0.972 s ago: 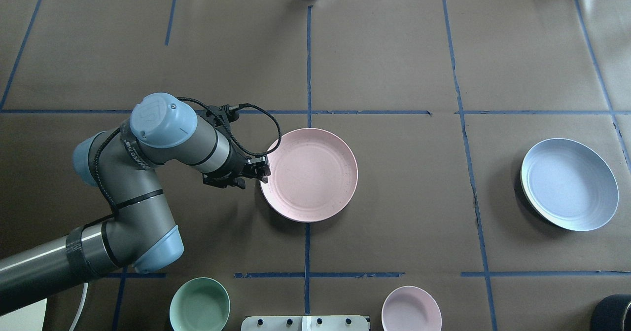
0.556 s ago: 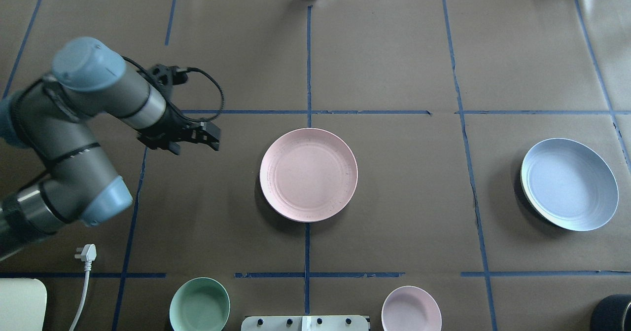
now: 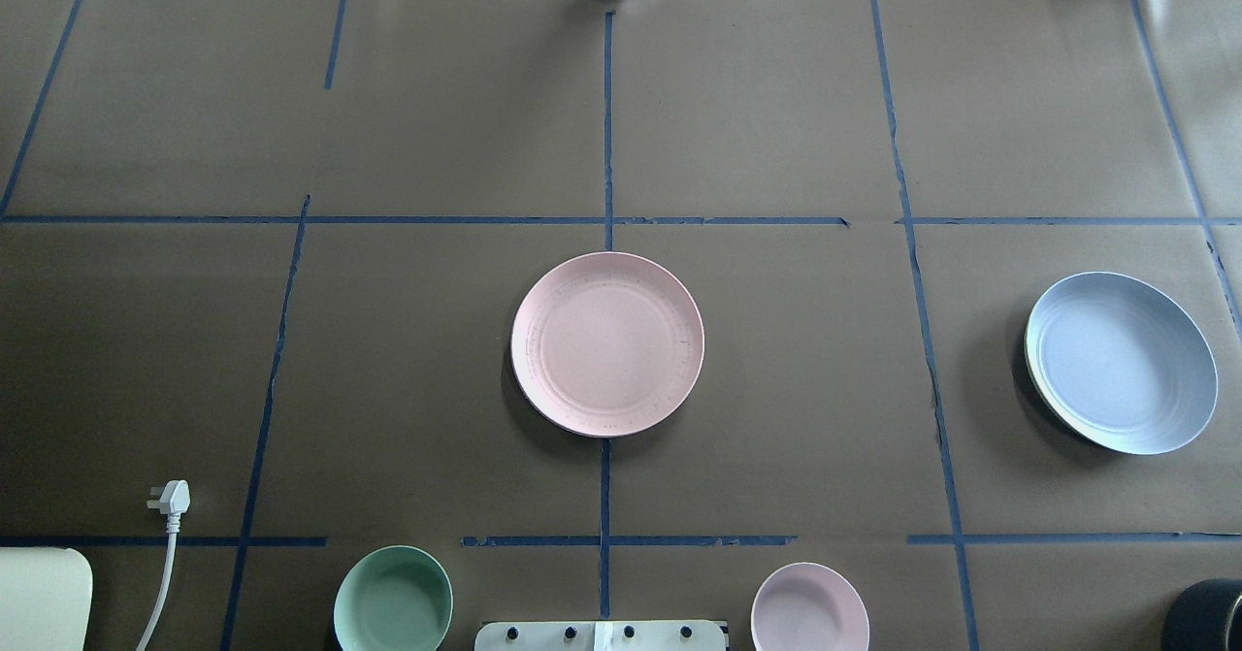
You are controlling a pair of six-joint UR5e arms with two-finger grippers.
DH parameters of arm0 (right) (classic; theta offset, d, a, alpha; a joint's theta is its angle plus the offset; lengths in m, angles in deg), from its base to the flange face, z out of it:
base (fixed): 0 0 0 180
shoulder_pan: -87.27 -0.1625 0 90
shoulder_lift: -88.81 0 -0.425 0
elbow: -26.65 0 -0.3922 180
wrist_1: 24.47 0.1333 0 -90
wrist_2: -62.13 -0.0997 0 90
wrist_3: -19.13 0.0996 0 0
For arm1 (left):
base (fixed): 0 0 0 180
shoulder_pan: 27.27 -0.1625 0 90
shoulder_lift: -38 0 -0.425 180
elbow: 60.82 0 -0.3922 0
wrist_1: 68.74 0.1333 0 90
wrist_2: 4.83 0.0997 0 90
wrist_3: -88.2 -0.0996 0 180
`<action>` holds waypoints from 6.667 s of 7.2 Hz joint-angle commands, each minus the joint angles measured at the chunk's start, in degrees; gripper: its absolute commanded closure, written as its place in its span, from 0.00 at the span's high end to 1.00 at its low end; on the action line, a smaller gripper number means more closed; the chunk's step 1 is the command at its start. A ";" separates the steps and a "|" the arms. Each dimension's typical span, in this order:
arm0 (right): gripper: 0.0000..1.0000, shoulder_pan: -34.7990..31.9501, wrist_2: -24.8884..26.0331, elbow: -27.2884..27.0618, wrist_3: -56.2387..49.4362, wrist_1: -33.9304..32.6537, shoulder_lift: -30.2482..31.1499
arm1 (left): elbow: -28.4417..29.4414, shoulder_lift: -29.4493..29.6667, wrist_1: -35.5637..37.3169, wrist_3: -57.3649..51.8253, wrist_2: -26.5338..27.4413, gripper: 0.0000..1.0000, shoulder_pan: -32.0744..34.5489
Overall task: Stack three plates with pink and blue
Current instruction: 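Withdraw the left arm away from the stacked plates, then reach the right gripper to the light blue plate's rim and grasp it, then lift the blue plate, carry it onto the pink plate, open right gripper, then withdraw the right arm away from the plate stack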
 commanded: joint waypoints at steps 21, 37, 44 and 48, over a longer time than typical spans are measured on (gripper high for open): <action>0.00 26.89 -3.27 6.26 70.91 54.53 -3.71 | 2.11 -12.71 0.34 -11.06 -5.30 1.00 17.38; 0.99 60.73 28.45 1.22 95.86 28.69 -35.11 | 2.29 -12.62 0.34 -9.74 -5.30 1.00 17.38; 1.00 29.96 5.98 1.23 42.32 -2.64 -31.02 | 2.29 -11.48 0.44 -9.65 -4.69 1.00 17.03; 1.00 7.25 5.25 1.93 -1.63 -10.95 -17.05 | 6.42 -11.31 0.43 -9.92 -4.51 1.00 16.94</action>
